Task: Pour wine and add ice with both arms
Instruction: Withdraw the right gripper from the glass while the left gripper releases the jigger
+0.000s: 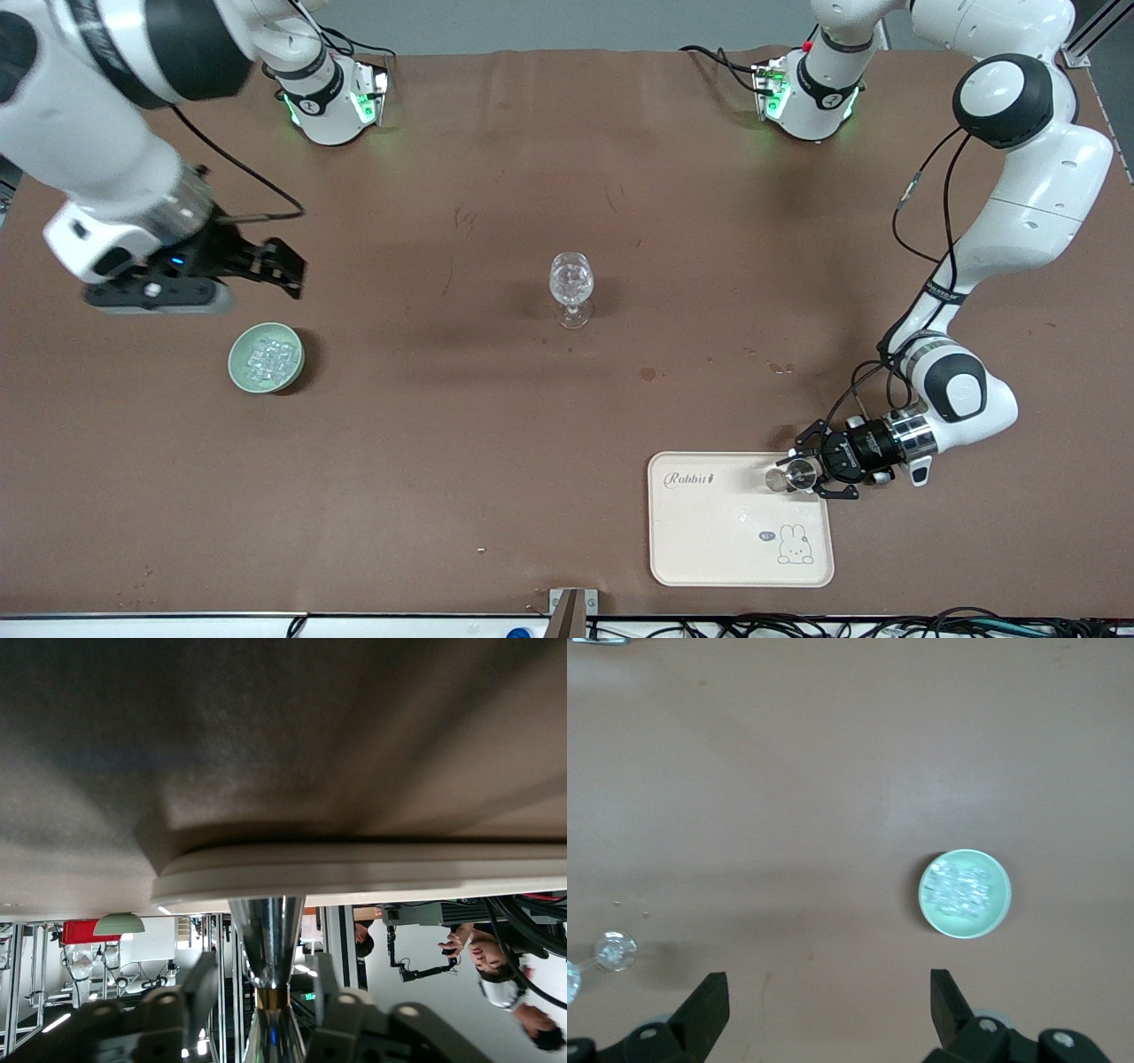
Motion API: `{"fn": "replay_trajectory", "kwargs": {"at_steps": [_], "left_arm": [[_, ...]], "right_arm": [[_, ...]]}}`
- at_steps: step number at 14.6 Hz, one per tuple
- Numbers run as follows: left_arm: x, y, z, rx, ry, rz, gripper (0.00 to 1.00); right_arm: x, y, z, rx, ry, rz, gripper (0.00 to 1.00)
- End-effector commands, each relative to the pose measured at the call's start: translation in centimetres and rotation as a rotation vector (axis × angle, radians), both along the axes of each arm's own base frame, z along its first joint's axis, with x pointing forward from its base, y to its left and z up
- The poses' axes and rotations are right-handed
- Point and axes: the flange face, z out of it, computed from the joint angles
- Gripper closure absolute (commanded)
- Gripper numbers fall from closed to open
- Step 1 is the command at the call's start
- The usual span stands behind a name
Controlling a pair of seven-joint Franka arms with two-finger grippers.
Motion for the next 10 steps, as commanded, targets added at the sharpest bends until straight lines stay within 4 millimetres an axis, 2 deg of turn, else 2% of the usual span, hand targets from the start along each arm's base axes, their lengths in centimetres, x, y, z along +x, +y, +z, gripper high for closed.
{"fn": "replay_trajectory", "kwargs": {"at_steps": [1, 3, 4, 6, 9, 10], "left_arm": [[0.4, 0.0, 0.4, 0.016, -0.022, -0.002, 0.0], [0.8, 2.1, 2.3, 0.105, -0.054, -0.027, 0.0], [1.0, 2.6, 4.1, 0.151, -0.08, -0.059, 0.0], [0.5, 4.3, 6.4, 0.247, -0.091, -0.108, 0.0], [-0.6, 6.9, 7.2, 0.328, -0.1, -0.23, 0.0], [-0.6, 7.4, 8.6, 0.35, -0.107, -0.263, 0.0]], "right_arm": [[-2.9, -3.0, 1.2, -0.01, 0.008, -0.025, 0.0], [-3.6, -4.7, 2.2, -0.013, 0.014, -0.044, 0.0], [-3.6, -5.7, 2.6, -0.016, 0.017, -0.034, 0.0], [-3.5, -8.5, 4.2, -0.019, 0.022, -0.017, 0.0], [-3.5, -12.6, 6.7, -0.018, 0.002, 0.016, 0.0], [-3.7, -13.4, 7.2, -0.019, 0.003, 0.016, 0.0]]}}
